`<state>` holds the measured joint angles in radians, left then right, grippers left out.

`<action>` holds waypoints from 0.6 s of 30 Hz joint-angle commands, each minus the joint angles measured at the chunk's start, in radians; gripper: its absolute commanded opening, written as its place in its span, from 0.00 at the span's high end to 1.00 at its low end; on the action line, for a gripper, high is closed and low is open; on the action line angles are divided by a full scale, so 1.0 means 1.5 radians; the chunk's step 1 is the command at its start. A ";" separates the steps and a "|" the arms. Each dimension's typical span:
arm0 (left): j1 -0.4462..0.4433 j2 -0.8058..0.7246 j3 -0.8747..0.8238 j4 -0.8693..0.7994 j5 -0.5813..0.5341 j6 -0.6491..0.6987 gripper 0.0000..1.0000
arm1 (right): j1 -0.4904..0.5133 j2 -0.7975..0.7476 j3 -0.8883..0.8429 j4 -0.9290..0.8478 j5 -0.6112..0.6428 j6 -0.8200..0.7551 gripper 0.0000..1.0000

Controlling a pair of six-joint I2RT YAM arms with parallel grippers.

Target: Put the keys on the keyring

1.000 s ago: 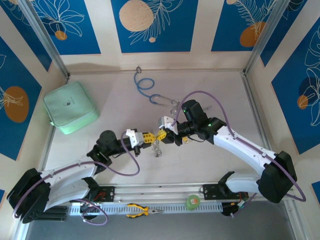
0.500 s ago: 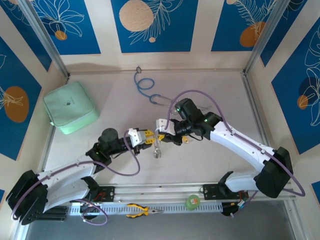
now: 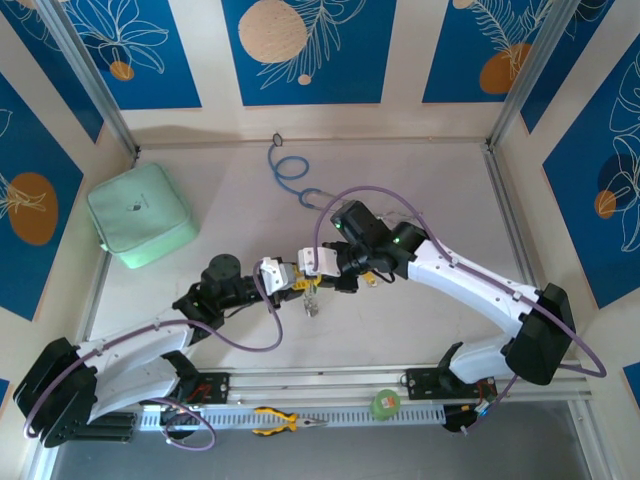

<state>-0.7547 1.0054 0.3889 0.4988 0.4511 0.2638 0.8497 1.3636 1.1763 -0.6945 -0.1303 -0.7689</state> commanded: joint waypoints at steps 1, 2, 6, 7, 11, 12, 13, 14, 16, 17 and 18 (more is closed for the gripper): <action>0.000 0.003 0.021 0.004 0.028 0.008 0.87 | 0.017 0.002 0.023 0.017 -0.032 0.007 1.00; -0.001 0.003 0.022 0.005 0.031 0.007 0.93 | 0.017 0.000 0.023 0.020 -0.035 0.010 1.00; -0.001 -0.001 0.019 0.010 0.040 0.006 1.00 | -0.010 -0.036 -0.010 0.084 -0.064 0.053 0.94; -0.001 -0.003 0.016 0.019 0.042 0.002 1.00 | -0.024 -0.051 -0.025 0.105 -0.077 0.069 0.87; 0.000 -0.006 -0.005 0.084 0.045 -0.029 1.00 | -0.084 -0.089 -0.083 0.138 -0.162 0.116 0.69; 0.000 -0.005 -0.010 0.106 0.049 -0.037 1.00 | -0.093 -0.094 -0.096 0.140 -0.177 0.124 0.69; -0.001 -0.005 -0.015 0.123 0.054 -0.045 1.00 | -0.099 -0.096 -0.107 0.140 -0.185 0.128 0.68; 0.000 -0.003 -0.019 0.136 0.058 -0.049 1.00 | -0.101 -0.096 -0.113 0.139 -0.190 0.131 0.68; -0.001 -0.002 -0.024 0.154 0.061 -0.054 1.00 | -0.101 -0.093 -0.120 0.132 -0.201 0.137 0.68; 0.000 -0.002 -0.025 0.158 0.061 -0.055 1.00 | -0.101 -0.092 -0.120 0.131 -0.206 0.139 0.68; -0.001 -0.003 -0.026 0.162 0.060 -0.055 1.00 | -0.101 -0.091 -0.120 0.130 -0.209 0.142 0.68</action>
<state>-0.7551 1.0046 0.3607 0.6346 0.5049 0.2100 0.6971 1.2274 1.0100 -0.5087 -0.3576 -0.5957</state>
